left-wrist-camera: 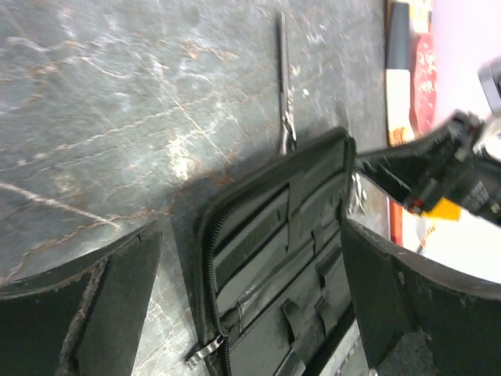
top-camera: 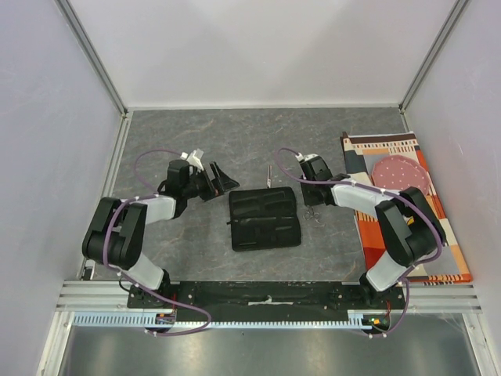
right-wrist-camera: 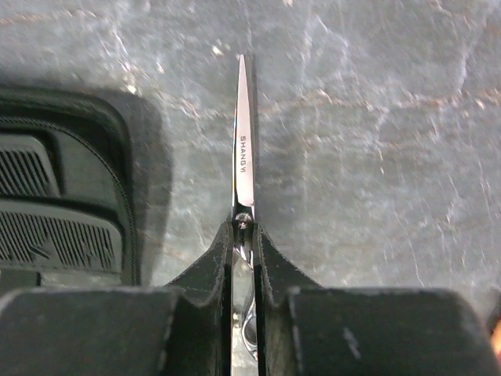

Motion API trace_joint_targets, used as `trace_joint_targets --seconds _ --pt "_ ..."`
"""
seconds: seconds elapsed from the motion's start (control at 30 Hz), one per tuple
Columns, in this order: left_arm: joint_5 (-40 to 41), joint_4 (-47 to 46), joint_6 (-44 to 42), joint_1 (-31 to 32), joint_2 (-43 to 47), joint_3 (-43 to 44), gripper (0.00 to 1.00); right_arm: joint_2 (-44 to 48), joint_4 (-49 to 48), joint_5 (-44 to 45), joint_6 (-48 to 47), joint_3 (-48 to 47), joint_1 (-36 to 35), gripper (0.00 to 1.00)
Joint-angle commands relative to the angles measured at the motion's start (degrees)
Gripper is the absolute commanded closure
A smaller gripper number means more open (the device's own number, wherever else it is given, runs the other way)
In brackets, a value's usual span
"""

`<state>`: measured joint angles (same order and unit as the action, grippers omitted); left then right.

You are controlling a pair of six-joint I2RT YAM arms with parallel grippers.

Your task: Sort the hair-cutting tools

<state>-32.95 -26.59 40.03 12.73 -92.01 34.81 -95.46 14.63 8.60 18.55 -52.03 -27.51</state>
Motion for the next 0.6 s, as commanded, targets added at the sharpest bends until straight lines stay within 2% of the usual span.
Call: trace_joint_targets --seconds 0.0,0.1,0.27,0.43,0.57 --pt "7.62 13.34 -0.48 0.71 9.0 2.54 0.0 6.41 2.85 3.88 2.46 2.19 0.09 1.0" --pt "12.29 23.47 -1.88 2.29 16.65 2.02 0.0 11.42 5.05 4.93 2.2 1.67 0.0 1.0" --pt "13.0 31.15 1.88 7.03 26.17 -3.51 0.0 18.2 10.32 5.37 1.67 -0.35 -2.1 1.0" --pt "15.89 30.37 7.33 14.15 28.64 -9.22 0.01 23.29 14.01 6.17 2.28 -0.62 -4.66 1.0" --pt "18.53 23.18 10.94 16.71 25.83 -12.65 0.08 25.85 15.77 7.04 2.9 -0.79 -6.94 1.0"
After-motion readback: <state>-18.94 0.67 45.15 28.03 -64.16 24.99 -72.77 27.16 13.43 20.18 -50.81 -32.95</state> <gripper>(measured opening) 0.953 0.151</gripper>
